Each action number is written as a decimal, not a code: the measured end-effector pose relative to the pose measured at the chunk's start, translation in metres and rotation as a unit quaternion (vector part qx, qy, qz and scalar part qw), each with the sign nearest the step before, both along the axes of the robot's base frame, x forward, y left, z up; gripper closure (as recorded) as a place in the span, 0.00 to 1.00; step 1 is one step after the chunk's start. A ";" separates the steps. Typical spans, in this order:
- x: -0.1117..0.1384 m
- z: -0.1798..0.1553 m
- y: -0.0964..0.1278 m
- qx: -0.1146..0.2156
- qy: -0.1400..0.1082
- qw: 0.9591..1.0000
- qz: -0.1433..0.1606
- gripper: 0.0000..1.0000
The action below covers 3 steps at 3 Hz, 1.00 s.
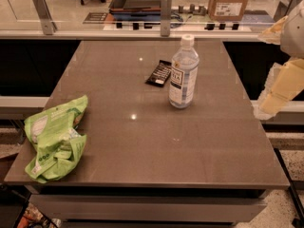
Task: Pick blue plastic bottle
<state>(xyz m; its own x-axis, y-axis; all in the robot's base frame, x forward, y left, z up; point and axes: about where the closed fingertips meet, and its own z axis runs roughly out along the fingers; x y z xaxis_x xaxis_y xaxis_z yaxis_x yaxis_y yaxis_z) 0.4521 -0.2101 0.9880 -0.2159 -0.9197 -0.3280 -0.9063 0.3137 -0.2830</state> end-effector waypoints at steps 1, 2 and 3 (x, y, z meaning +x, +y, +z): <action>0.025 -0.005 0.003 0.094 -0.022 0.995 -0.009 0.00; 0.047 -0.010 0.014 0.201 -0.045 0.978 -0.017 0.00; 0.061 -0.011 0.035 0.296 -0.069 0.952 -0.026 0.00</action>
Offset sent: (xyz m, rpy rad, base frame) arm 0.0721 0.0240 -0.0012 0.7118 -0.1598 -0.0622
